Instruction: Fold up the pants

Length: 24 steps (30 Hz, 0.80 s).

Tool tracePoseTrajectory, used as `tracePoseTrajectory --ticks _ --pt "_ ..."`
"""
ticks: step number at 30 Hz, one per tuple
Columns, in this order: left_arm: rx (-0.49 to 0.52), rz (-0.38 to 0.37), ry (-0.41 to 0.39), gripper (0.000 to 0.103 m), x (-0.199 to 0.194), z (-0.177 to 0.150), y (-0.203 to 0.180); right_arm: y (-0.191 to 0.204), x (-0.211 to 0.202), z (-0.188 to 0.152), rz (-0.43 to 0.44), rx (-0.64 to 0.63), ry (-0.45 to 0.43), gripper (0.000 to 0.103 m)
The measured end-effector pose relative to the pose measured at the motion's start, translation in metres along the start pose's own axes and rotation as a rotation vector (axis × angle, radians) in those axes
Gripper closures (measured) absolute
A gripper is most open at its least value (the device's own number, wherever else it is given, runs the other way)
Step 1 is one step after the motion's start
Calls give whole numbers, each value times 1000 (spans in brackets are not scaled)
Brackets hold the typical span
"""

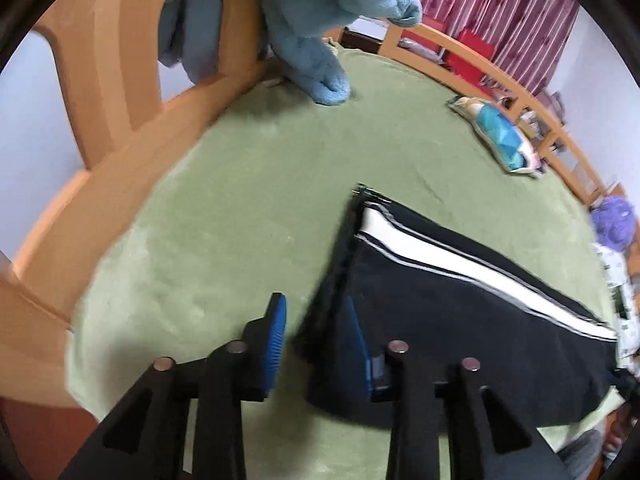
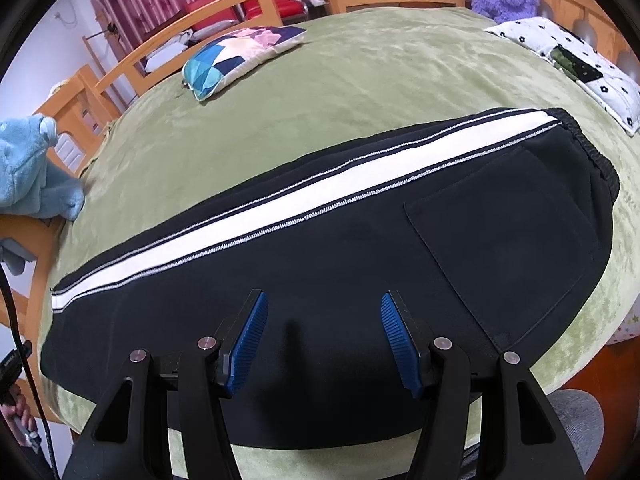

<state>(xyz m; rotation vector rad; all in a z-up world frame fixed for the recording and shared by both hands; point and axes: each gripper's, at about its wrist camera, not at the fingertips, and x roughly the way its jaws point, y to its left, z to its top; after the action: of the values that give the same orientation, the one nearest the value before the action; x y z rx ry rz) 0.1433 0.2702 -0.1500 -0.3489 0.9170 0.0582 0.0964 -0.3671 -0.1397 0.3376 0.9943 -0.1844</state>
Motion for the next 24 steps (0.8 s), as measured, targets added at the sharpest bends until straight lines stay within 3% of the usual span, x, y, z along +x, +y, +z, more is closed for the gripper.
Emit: tracePoseTrajectory --ticks 3,4,6,9,11,13,16,19,21,24 --pt "33 -36 21 71 1 -8 -14 0 0 -1 -3 -7 2 44" --pt "47 -34 27 64 1 -10 -19 0 1 -1 2 -7 5 44" --pt "58 -22 27 54 -1 -19 -28 0 2 -3 4 -12 13 44" --pt "36 21 -9 53 -9 -30 -29 -1 4 -7 -5 -35 24 44" --pt "25 -38 -68 49 -17 -37 -34 -3 7 -10 -15 -47 28 44" --pt "57 -72 -36 43 -8 -38 -46 -8 16 -14 -24 -44 54 42" --pt "73 -18 31 43 16 -44 -57 -13 32 -21 -44 -62 102 42" --pt "70 102 149 46 43 -49 -56 -14 39 -30 -73 -124 116 44" --pt "81 113 134 46 39 -51 -58 -13 35 -31 -88 -149 110 44" --pt "117 117 44 44 18 -45 -65 -16 20 -27 -128 -163 61 44"
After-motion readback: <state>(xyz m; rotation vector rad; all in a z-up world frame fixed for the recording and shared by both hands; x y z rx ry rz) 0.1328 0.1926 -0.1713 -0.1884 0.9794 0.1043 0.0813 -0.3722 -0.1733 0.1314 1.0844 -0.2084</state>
